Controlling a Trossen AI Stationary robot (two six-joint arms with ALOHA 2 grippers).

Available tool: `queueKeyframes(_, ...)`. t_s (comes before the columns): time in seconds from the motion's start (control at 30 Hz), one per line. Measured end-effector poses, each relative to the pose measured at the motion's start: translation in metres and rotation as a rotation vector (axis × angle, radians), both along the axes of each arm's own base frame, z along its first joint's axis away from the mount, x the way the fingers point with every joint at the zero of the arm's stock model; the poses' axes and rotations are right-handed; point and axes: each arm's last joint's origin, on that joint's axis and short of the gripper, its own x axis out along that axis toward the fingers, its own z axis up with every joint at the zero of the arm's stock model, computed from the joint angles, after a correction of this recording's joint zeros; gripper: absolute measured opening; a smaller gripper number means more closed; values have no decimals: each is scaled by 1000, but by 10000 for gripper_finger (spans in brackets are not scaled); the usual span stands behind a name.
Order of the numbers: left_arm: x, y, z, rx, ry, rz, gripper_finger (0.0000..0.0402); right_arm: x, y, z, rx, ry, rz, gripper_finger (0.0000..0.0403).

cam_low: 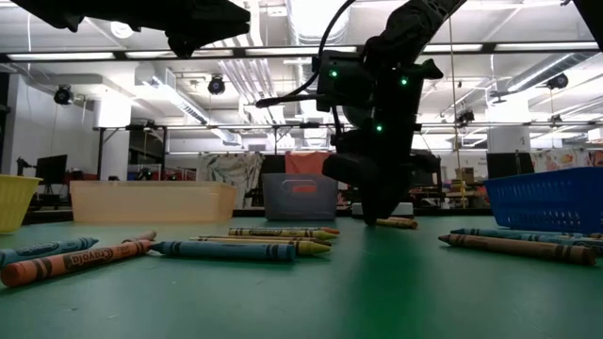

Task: Sort crayons
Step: Put the green crayon into the orange bin

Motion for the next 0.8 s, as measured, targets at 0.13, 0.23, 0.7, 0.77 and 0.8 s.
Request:
queueKeyframes(0.13, 0, 0, 0, 0, 0, 0, 131, 1, 0, -3, 2, -25, 9, 107)
queueKeyframes(0.23, 0, 0, 0, -6, -2, 0, 131, 2, 0, -6, 6, -54, 11, 93)
queueKeyframes(0.7, 0, 0, 0, -47, -12, 2, 131, 3, 0, -10, 7, -111, 29, 20)
queueKeyframes(0.77, 0, 0, 0, -48, -12, 1, 131, 4, 1, -10, 7, -121, 30, 16)
queueKeyframes(0.8, 0, 0, 0, -48, -12, 1, 131, 5, 2, -9, 5, -131, 32, 15)
